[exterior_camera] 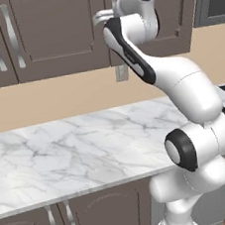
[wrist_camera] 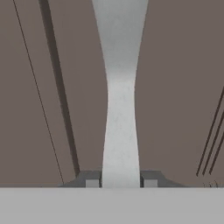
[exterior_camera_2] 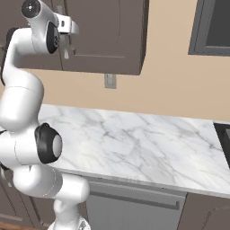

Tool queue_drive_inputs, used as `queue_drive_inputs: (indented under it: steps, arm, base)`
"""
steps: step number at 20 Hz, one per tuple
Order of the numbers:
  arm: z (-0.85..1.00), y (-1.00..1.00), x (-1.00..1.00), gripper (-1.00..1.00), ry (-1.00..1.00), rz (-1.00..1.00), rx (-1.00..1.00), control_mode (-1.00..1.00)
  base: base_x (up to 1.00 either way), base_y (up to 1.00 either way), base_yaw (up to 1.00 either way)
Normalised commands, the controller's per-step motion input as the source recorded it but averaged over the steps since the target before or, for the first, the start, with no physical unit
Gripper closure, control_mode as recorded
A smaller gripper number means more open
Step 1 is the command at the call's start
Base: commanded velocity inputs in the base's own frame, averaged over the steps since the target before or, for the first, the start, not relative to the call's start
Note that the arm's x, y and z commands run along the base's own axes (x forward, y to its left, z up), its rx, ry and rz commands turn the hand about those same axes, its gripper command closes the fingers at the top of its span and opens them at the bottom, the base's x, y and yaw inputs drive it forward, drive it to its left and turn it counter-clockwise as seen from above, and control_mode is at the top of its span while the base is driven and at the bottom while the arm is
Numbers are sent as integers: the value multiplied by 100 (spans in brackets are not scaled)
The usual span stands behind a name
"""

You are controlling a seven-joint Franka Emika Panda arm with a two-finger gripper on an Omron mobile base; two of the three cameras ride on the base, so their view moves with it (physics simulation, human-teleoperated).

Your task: Open the cabinet, pick the kettle from the cabinet, and place it in the sink.

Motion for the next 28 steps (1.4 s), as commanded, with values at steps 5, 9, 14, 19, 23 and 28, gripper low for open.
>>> queue_drive_inputs:
  steps: [5,9,14,19,23,28]
  arm:
    - [-29,40,2,100,0,0,1,-100]
    - [-23,28,0,100,0,0,5,-100]
    - [-18,21,-9,100,0,0,9,-100]
    - [-10,14,-32,100,0,3,10,-100]
    - [-5,11,-41,100,0,6,9,-100]
    - [-1,7,-46,100,0,6,8,-100]
  base:
    - [0,0,0]
    - [0,0,0]
    - [0,0,0]
    - [0,0,0]
    - [0,0,0]
    - [0,0,0]
